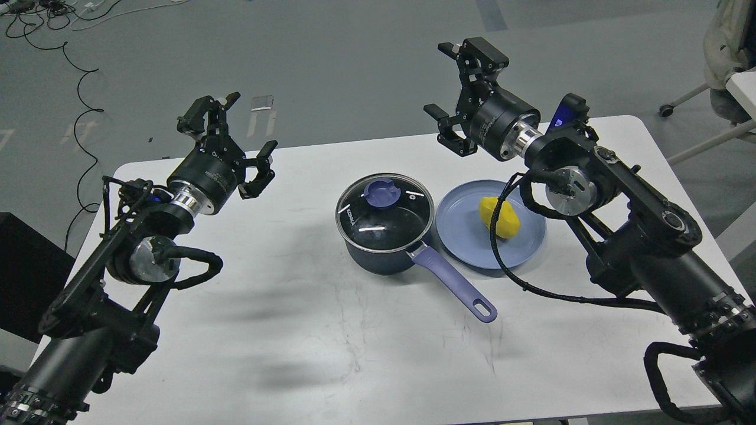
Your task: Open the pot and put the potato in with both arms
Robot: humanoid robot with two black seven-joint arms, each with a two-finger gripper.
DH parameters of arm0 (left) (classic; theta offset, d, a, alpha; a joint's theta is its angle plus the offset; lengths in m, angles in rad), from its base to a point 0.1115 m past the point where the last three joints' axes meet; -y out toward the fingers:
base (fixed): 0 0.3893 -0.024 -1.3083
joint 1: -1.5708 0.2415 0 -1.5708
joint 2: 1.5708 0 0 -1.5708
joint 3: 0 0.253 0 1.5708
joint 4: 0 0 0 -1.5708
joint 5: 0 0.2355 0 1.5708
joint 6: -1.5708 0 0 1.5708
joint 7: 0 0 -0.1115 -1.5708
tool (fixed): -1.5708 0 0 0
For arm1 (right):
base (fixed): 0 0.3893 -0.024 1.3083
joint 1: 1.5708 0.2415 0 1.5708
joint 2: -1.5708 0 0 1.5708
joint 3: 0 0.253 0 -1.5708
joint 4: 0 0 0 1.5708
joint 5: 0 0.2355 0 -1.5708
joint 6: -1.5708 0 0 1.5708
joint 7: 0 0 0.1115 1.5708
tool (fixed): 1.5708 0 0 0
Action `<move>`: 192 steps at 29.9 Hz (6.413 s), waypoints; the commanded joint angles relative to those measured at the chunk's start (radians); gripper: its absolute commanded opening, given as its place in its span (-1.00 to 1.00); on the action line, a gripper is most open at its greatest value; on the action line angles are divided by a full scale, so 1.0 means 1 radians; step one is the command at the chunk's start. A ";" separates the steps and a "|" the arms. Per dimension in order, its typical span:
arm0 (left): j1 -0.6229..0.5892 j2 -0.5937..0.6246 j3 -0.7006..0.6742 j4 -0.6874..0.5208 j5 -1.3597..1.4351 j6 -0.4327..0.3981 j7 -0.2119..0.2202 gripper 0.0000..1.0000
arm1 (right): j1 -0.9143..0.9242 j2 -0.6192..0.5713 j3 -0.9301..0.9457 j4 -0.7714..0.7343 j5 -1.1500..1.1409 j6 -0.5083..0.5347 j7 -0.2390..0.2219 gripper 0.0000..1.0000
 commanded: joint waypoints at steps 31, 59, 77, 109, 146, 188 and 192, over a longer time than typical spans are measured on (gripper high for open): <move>0.006 -0.010 0.000 0.000 0.002 -0.004 -0.051 0.96 | -0.007 -0.007 -0.014 0.022 0.000 0.003 -0.006 1.00; 0.008 -0.031 0.000 0.000 0.100 0.001 -0.137 0.96 | -0.003 -0.006 -0.023 0.033 -0.003 0.003 -0.006 1.00; -0.006 0.022 0.008 -0.001 0.176 0.003 -0.192 0.96 | -0.010 -0.009 -0.017 0.057 0.005 0.003 -0.006 1.00; -0.290 0.062 0.546 -0.005 1.641 0.213 -0.275 0.96 | -0.099 -0.300 0.167 -0.090 0.276 0.014 -0.046 1.00; -0.292 -0.116 0.646 0.175 1.821 0.279 -0.262 0.95 | -0.141 -0.351 0.161 -0.091 0.330 -0.002 -0.035 1.00; -0.272 -0.127 0.713 0.269 1.821 0.361 -0.265 0.80 | -0.148 -0.357 0.166 -0.097 0.330 -0.008 -0.032 1.00; -0.272 -0.127 0.713 0.269 1.821 0.361 -0.266 0.46 | -0.150 -0.359 0.166 -0.100 0.330 -0.008 -0.032 1.00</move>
